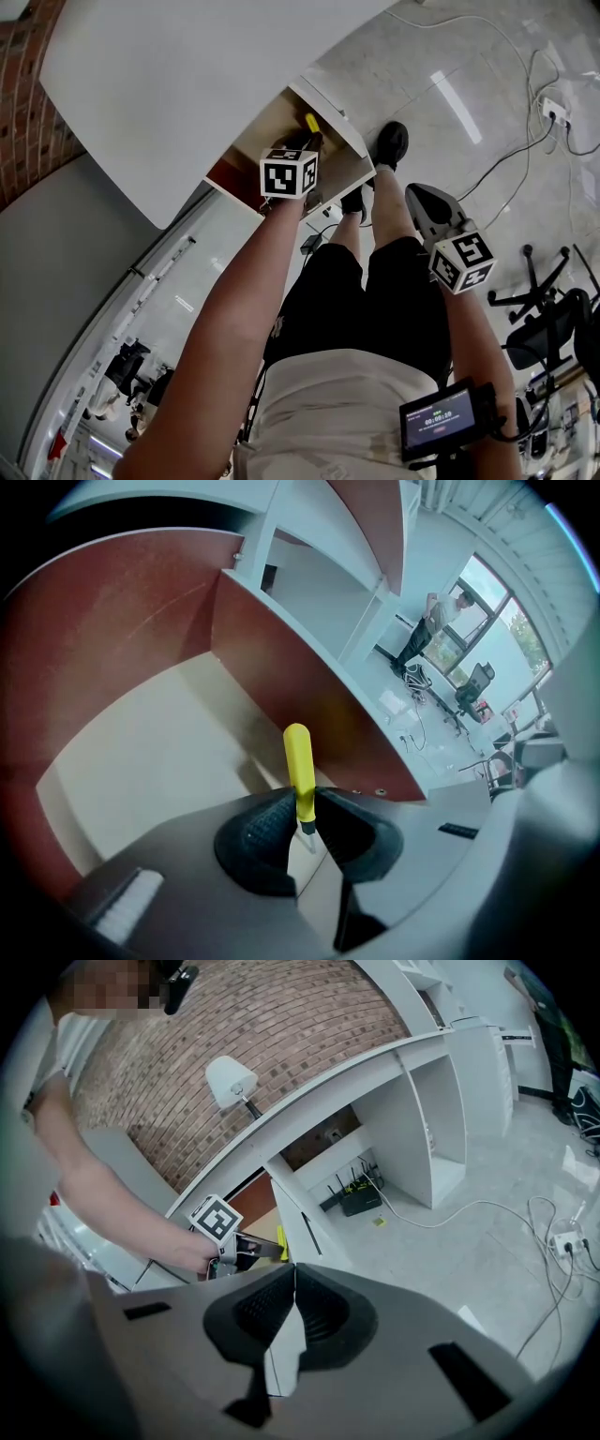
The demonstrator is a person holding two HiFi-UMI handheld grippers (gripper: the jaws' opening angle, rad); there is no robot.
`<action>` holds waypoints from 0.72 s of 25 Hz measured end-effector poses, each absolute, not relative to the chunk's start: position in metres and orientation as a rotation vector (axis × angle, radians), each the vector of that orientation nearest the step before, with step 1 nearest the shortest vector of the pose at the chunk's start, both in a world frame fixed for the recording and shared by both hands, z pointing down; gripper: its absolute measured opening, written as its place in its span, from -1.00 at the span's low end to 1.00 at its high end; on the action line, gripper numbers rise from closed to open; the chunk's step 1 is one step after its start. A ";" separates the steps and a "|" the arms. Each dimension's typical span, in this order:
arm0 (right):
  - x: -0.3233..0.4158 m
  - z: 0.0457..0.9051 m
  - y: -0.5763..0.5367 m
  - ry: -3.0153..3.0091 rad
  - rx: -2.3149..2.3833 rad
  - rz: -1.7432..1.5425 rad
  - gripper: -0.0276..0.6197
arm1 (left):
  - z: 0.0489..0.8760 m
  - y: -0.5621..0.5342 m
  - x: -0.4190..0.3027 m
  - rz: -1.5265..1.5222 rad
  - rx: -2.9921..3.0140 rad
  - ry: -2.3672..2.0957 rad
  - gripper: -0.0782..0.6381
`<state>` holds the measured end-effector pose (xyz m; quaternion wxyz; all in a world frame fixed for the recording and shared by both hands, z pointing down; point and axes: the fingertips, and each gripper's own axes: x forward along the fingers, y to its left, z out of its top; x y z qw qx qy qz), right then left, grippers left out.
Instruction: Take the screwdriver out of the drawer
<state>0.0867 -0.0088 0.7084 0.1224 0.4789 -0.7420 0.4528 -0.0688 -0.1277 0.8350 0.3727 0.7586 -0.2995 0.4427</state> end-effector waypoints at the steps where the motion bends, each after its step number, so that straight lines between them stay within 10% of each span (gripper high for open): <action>1: 0.086 0.708 -0.009 -2.169 1.393 1.317 -0.90 | 0.833 -0.128 -0.069 1.125 1.948 -0.772 -0.61; 18: 0.071 0.703 -0.004 -2.197 1.308 1.265 -0.90 | 0.804 -0.118 -0.077 0.979 1.999 -0.837 -0.63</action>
